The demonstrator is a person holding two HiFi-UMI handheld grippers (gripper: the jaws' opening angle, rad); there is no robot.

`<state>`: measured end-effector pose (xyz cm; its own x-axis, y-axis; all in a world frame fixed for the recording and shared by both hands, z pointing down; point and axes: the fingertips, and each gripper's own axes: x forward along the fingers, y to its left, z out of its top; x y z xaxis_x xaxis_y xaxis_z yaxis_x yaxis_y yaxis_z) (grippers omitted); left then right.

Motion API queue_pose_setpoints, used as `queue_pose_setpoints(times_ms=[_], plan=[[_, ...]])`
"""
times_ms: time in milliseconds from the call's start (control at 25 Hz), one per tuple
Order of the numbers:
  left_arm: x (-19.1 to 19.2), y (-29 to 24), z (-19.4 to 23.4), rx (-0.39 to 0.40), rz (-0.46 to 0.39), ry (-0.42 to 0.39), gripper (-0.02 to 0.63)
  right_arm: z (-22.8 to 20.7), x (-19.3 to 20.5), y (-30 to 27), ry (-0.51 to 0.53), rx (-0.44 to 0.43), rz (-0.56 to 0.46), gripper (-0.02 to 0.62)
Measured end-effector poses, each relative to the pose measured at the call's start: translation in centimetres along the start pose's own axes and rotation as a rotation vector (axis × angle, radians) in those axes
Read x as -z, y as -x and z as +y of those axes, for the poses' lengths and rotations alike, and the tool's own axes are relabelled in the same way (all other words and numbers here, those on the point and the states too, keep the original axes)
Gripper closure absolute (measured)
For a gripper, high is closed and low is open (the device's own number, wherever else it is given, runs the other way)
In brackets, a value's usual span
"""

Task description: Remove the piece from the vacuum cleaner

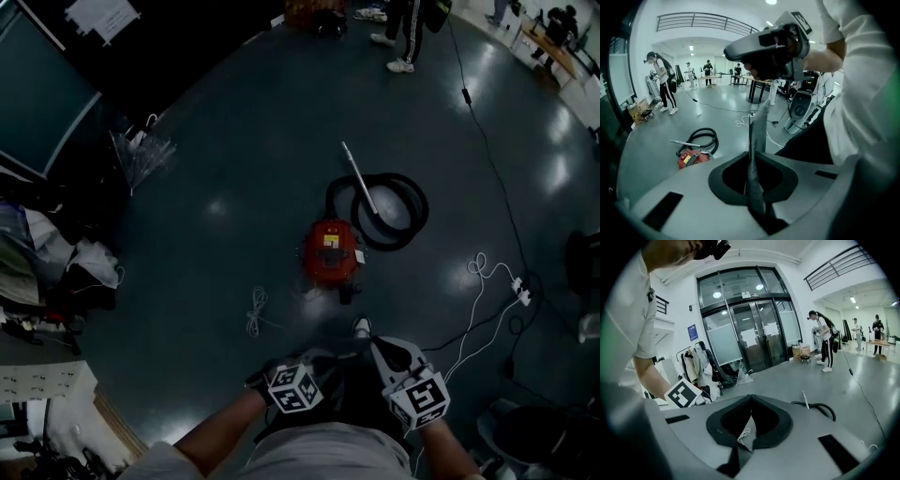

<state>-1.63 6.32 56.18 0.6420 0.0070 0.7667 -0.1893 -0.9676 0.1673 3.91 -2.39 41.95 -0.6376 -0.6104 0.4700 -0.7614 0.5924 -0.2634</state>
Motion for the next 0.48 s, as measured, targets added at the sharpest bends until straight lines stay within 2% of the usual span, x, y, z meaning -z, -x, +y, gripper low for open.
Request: queue_pose_setpoints(times_ms=[160, 280, 480], plan=[[-3.0, 4.1, -2.0, 0.016, -0.04, -0.019, 0.577, 2.1, -3.3, 2.3, 0.024, 0.003, -0.059, 0.578], [-4.7, 6.7, -4.3, 0.039, -0.062, -0.043, 0.577, 3.7, -4.5, 3.9, 0.01, 0.006, -0.08, 0.578], [-6.4, 9.7, -5.3, 0.05, -0.092, -0.096, 0.578, 5.8, -6.3, 4.6, 0.067, -0.004, -0.096, 0.578]])
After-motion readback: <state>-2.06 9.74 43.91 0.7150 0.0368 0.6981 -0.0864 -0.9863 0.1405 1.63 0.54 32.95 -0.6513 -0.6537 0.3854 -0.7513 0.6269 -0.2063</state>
